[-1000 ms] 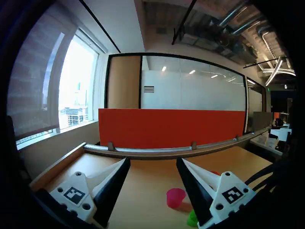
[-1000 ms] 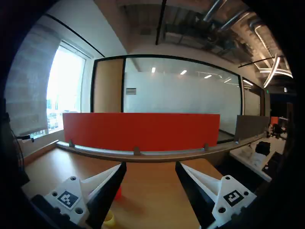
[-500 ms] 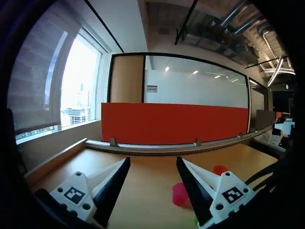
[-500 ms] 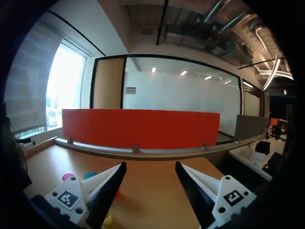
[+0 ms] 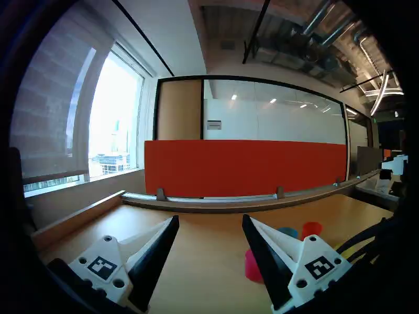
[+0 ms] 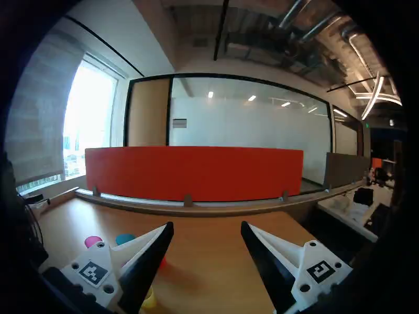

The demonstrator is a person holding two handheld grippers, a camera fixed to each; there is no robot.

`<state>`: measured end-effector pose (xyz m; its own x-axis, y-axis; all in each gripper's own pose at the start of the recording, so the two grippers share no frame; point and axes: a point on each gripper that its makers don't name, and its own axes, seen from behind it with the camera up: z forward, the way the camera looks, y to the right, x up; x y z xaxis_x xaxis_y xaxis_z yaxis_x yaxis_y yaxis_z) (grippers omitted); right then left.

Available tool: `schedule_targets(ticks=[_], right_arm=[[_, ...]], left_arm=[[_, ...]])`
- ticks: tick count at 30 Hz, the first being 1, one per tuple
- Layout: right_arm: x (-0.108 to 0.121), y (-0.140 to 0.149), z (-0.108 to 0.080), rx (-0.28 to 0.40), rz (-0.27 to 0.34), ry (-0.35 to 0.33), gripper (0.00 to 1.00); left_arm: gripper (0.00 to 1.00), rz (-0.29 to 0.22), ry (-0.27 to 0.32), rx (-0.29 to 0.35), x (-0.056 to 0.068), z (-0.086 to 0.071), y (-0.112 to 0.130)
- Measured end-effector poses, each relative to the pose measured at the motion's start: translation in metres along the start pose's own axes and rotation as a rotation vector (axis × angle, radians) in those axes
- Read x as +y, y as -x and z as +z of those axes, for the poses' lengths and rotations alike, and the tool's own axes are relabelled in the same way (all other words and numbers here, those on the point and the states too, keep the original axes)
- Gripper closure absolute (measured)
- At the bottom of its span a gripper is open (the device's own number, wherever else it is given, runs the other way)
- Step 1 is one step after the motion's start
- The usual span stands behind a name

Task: Pour water

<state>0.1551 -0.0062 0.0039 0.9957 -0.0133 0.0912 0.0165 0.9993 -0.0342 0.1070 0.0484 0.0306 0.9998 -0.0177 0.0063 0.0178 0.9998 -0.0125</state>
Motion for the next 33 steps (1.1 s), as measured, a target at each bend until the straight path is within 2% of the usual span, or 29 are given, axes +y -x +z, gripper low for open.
schedule_targets(ticks=[5, 8, 14, 23, 33], right_arm=[[-0.004, 0.005, 0.001, -0.006, 0.002, -0.005, 0.01], [-0.005, 0.009, 0.0, -0.014, -0.001, -0.011, 0.0], [-0.002, 0.016, 0.001, -0.018, -0.018, 0.005, 0.01], [-0.005, 0.028, -0.002, -0.027, -0.024, 0.023, 0.01], [-0.007, 0.038, -0.009, -0.047, -0.044, 0.04, 0.01]], left_arm=[[0.11, -0.004, 0.001, 0.005, 0.004, 0.002, 0.01], [0.11, 0.002, -0.005, 0.007, 0.002, 0.0, 0.018], [0.11, 0.024, -0.014, 0.011, -0.009, -0.007, 0.035], [0.11, 0.027, -0.012, 0.019, -0.026, -0.017, 0.056], [0.11, 0.045, -0.006, 0.038, -0.037, -0.025, 0.075]])
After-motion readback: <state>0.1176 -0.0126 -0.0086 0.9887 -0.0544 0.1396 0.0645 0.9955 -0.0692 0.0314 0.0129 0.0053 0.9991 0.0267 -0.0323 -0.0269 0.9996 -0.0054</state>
